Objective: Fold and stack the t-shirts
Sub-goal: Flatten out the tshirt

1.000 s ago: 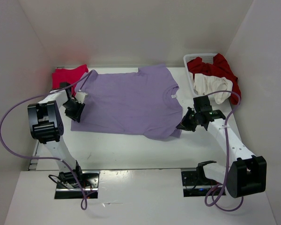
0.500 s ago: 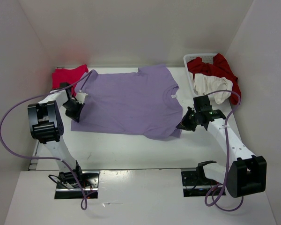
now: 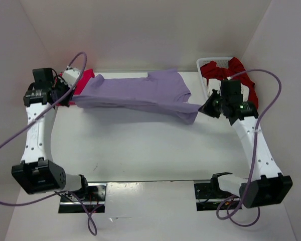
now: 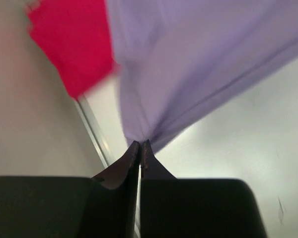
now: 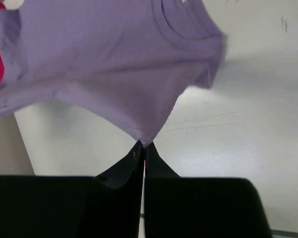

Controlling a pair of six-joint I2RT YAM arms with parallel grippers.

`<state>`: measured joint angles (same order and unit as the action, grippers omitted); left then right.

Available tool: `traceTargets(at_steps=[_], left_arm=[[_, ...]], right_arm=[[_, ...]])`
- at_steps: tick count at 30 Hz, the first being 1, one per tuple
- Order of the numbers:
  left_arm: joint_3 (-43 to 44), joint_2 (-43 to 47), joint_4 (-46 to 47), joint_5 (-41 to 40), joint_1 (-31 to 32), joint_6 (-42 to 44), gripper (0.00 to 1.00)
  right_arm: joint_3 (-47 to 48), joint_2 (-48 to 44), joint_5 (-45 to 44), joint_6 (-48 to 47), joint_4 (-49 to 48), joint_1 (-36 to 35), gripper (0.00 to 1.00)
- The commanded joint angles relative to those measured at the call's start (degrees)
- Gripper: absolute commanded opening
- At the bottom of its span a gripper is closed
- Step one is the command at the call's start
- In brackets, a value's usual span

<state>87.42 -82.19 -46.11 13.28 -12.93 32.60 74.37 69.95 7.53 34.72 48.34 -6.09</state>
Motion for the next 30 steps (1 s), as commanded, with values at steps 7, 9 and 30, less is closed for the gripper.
traceTargets(at_steps=[7,9,30], left_arm=[[-20.88,0.21,-12.09,-5.81,-1.31,3.79,0.0],[-14.33,-6.7,-10.32,-4.24,-0.78,1.95,0.0],[73.38,-38.23,-28.51,21.25,2.38,-2.92,0.0]], right_arm=[[-16.81,-8.62,8.29,3.7,5.55,0.29,0.0],[-7.47,1.16,8.82,0.11,4.14,0.29,0.0],[37.21,13.82,-2.26,-6.86,0.9,9.43,0.0]])
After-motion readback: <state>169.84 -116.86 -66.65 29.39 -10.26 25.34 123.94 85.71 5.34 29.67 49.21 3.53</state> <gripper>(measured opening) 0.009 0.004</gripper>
